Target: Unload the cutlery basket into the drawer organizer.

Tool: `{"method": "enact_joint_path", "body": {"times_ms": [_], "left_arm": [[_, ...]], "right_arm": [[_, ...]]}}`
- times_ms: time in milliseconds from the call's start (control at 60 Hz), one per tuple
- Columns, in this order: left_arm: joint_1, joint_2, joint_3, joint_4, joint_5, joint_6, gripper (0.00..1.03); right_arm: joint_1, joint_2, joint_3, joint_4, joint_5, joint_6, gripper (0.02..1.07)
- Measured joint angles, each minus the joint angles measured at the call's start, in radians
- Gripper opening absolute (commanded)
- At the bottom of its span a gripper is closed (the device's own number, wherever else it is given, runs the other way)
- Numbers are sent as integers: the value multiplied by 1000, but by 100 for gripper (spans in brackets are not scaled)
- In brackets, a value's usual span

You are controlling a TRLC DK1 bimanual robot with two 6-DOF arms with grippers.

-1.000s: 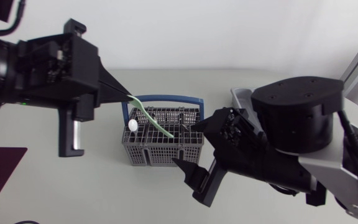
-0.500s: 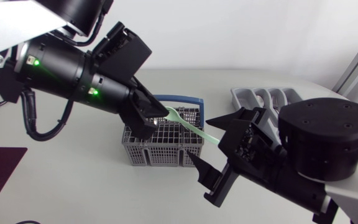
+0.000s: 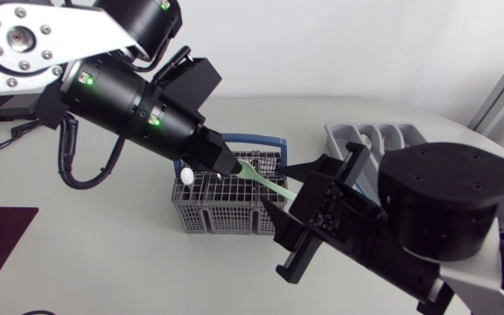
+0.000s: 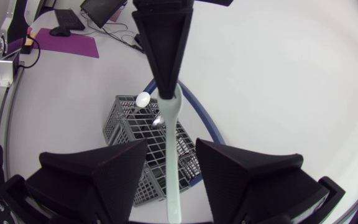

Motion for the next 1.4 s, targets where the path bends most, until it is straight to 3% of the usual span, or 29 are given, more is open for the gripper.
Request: {"method": "enact_joint_path", "body": {"times_ms": [267, 450, 583, 750, 950, 1050, 1217, 1400], "left_arm": [[0, 2, 26, -22, 9, -5, 14], [0, 14, 26, -24, 9, -5, 14], [0, 19, 26, -24, 9, -4, 14], [0, 19, 26, -25, 9, -4, 14], [0, 19, 26, -30, 9, -5, 16], [0, 19, 26, -32, 9, -5, 36], [3, 19, 36, -35, 13, -5, 84], [70, 12, 98, -32, 21, -5, 91]], "right_arm": [[2, 52, 0, 40, 11, -46, 43], [3, 58, 0, 51, 23, -63, 29], [6, 71, 0, 62, 34, -75, 29], [10, 82, 0, 80, 52, -85, 15], [10, 88, 1, 87, 60, -85, 12], [11, 91, 1, 89, 60, -85, 12], [23, 101, 3, 83, 59, -85, 11], [27, 92, 2, 56, 60, -84, 11]]}}
